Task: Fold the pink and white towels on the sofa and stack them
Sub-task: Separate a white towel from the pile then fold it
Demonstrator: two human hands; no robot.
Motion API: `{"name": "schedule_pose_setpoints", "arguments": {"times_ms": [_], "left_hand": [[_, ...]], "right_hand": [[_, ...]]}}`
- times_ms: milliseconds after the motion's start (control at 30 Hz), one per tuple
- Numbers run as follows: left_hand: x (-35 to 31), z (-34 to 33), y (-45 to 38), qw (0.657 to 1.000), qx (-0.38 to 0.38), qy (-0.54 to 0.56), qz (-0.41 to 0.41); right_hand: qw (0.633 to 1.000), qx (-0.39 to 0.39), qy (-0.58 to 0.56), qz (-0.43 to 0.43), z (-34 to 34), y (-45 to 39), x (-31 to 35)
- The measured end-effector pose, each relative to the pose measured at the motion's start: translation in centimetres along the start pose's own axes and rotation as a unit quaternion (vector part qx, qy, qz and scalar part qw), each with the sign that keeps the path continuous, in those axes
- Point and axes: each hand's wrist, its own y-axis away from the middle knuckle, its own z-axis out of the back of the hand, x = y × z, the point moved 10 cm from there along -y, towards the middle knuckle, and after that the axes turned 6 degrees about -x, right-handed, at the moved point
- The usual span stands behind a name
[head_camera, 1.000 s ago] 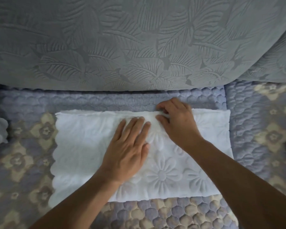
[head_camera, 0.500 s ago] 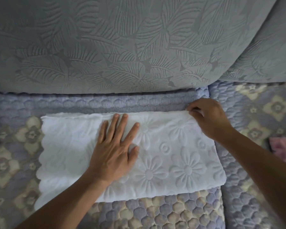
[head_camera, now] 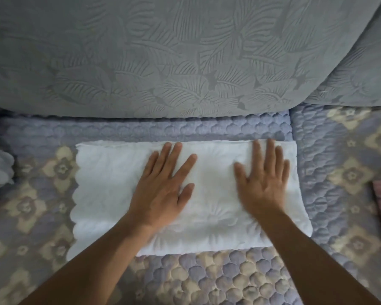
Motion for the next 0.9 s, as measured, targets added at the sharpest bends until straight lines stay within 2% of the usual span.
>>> {"name": "schedule_pose_setpoints", "arguments": {"times_ms": [167, 233, 300, 367, 400, 467, 500, 633, 700, 833, 900], "left_hand": [[6.9, 2.0, 2.2, 0.998, -0.035, -0.02, 0.055], [10.5, 3.2, 4.9, 0.989, -0.051, -0.066, 0.121], [14.3, 4.3, 8.3, 0.972, -0.069, -0.077, 0.21], [17.0, 4.9, 11.4, 0.951, -0.061, -0.038, 0.3], [17.9, 4.8, 12.5, 0.937, -0.057, -0.001, 0.345], [18.9, 3.6, 14.5, 0.878, -0.061, 0.123, 0.459], [18.7, 3.3, 15.2, 0.849, -0.069, 0.175, 0.495], [17.5, 3.7, 14.9, 0.799, -0.09, 0.269, 0.531], [17.0, 3.4, 14.8, 0.782, -0.064, 0.285, 0.551], [16.2, 2.4, 14.6, 0.765, -0.005, 0.346, 0.544], [16.1, 1.9, 14.8, 0.74, 0.015, 0.391, 0.547]], "right_hand": [[0.998, 0.005, -0.041, 0.038, -0.4, -0.3, -1.1], [0.997, -0.005, -0.067, 0.024, 0.6, -0.5, -1.1], [0.992, -0.051, -0.115, 0.028, 3.1, 0.3, 0.7], [0.96, -0.08, -0.26, 0.065, 5.4, 3.0, 5.4], [0.933, -0.054, -0.348, 0.067, 5.4, 4.5, 8.0], [0.874, 0.018, -0.483, 0.054, 4.2, 6.6, 12.7], [0.857, 0.034, -0.512, 0.047, 3.2, 6.9, 14.1], [0.857, 0.029, -0.515, -0.014, -1.2, 4.0, 15.0], [0.866, 0.02, -0.5, -0.013, -1.7, 3.5, 15.1], [0.842, -0.026, -0.538, 0.019, 1.6, 6.2, 14.7], [0.839, -0.012, -0.543, 0.023, 1.7, 8.0, 14.4]]}}
